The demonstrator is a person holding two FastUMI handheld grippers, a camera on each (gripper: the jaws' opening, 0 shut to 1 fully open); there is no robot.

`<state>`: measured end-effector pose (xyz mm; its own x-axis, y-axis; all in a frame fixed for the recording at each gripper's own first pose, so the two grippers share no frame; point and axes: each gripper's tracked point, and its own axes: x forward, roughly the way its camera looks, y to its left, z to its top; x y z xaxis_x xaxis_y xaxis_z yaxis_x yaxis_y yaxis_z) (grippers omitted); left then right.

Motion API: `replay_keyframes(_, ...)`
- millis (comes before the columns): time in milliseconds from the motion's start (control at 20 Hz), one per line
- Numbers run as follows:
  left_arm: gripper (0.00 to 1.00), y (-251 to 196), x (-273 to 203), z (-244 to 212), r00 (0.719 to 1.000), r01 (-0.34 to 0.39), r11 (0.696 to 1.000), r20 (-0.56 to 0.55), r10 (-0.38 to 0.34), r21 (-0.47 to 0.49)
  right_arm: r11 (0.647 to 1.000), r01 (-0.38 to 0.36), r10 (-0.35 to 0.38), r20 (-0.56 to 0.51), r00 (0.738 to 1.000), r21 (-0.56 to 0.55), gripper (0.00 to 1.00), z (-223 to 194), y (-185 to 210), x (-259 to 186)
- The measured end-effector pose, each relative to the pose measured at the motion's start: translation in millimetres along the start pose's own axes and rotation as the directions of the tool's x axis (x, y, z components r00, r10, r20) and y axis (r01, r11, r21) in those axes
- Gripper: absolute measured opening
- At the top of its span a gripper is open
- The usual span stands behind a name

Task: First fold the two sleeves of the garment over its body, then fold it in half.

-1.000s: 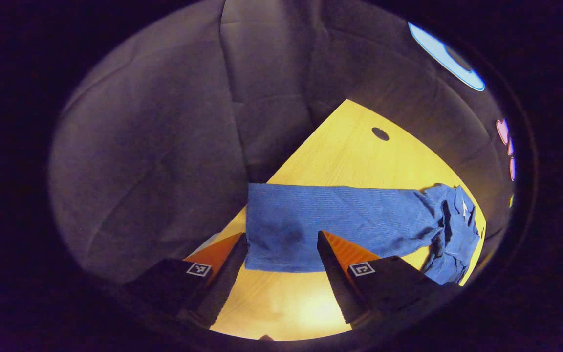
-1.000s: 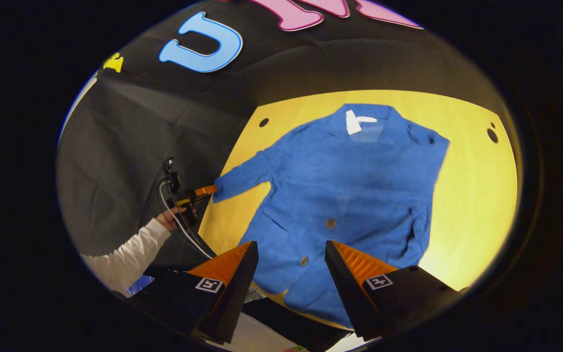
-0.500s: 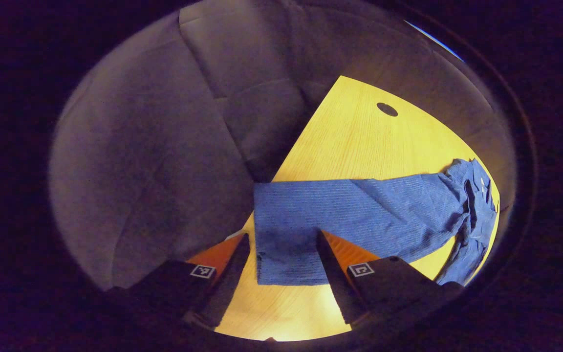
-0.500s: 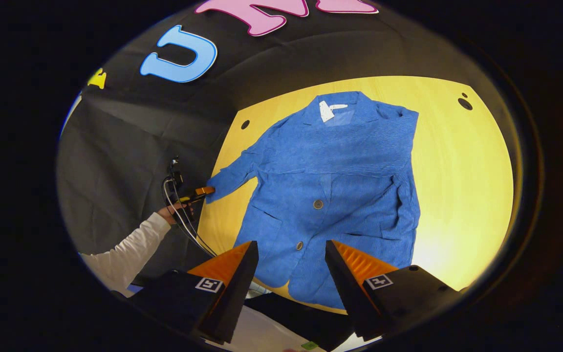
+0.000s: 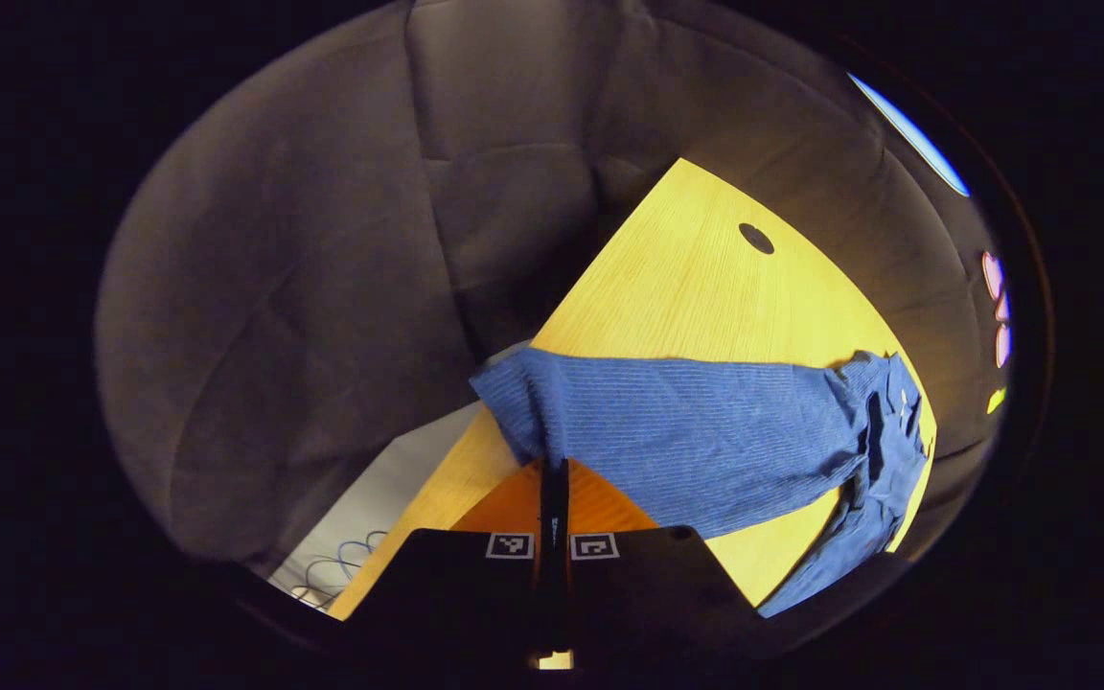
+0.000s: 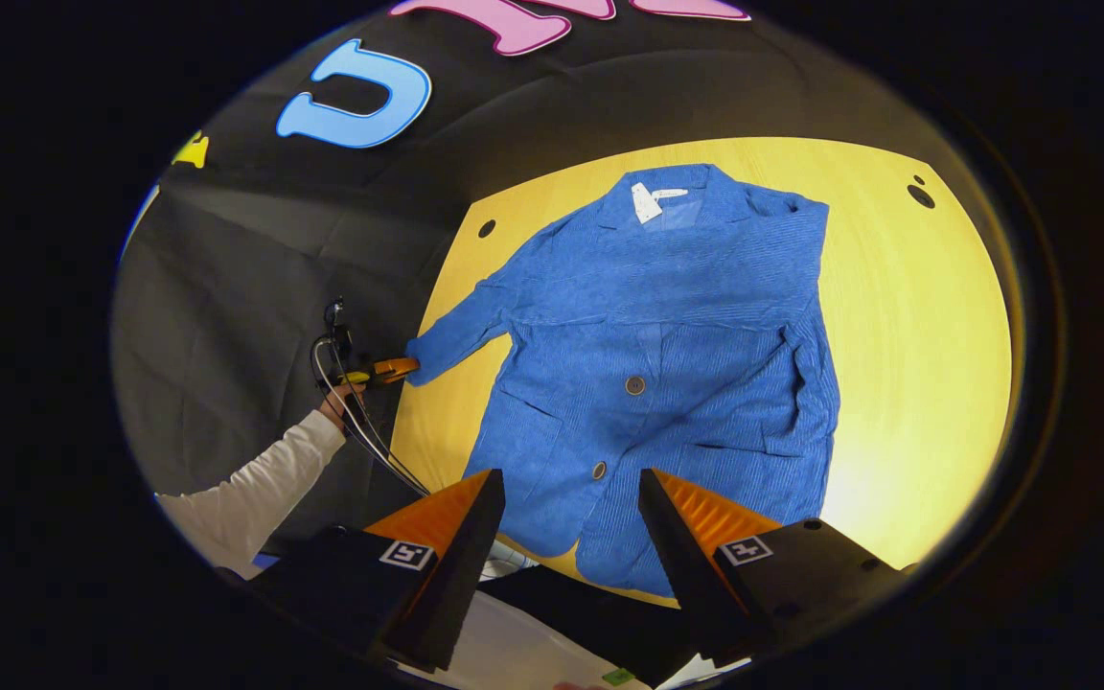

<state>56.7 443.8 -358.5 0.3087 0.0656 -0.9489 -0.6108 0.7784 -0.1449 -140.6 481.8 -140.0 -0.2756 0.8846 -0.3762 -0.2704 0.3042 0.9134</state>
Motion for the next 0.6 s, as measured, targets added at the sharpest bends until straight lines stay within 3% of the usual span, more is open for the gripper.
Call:
replay_keyframes(100, 0.00, -11.4, -12.3, 1.5, 1.000, 0.020, 1.000, 0.008, -0.020, 0.011, 1.000, -0.010, 0.010, 0.001, 1.000, 0.001, 0.92, 2.0, 0.6, -1.1)
replay_keyframes(300, 0.00, -52.5, -56.9, 11.7, 0.996, 0.034, 0.989, 0.083, -0.046, 0.141, 0.999, -0.034, 0.034, 0.024, 0.999, -0.008, 0.92, 9.3, -1.5, -4.3)
replay_keyframes(450, 0.00, -105.9, -99.2, 16.6, 0.985, 0.084, 0.977, 0.131, -0.111, 0.198, 0.999, -0.029, 0.030, 0.039, 0.999, -0.026, 0.92, 10.0, -12.5, -6.9)
replay_keyframes(600, 0.00, -172.8, -142.1, 17.5, 0.965, 0.128, 0.943, 0.180, -0.190, 0.308, 0.999, -0.048, 0.049, 0.047, 0.998, -0.020, 0.92, 6.3, -19.9, -12.3)
